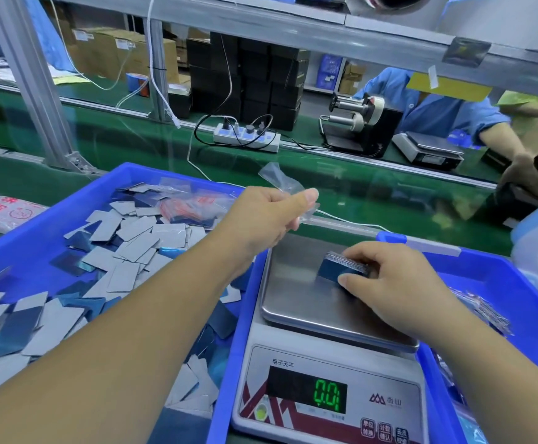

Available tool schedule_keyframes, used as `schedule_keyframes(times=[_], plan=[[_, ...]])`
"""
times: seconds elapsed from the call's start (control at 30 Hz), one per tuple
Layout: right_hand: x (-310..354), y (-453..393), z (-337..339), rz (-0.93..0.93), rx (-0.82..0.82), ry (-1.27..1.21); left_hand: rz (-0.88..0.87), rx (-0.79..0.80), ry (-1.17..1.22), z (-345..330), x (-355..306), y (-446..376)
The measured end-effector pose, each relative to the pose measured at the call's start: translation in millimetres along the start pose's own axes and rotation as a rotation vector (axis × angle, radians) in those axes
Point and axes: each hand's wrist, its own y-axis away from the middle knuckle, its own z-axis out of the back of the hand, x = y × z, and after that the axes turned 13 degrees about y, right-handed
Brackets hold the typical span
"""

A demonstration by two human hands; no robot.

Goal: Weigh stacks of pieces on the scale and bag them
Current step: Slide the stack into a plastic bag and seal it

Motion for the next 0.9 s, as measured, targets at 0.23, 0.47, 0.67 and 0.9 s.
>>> schedule_keyframes(times=[0.23,0.47,0.67,0.9], plan=[[-3,0,-4,0.005,-0.024,0.026,0.032,0.225,0.038,-11,7,7],[-3,-1,-2,-0.041,-0.100,-0.227,0.019,-0.035,-0.028,-12,5,4],[5,1,-6,-0.022,-0.171,-0.598,0.030,0.001,0.106,-17,3,8],[6,2,-10,-0.016,-0.253,-0.606,-0.014,0.068,0.135,-24,4,12]])
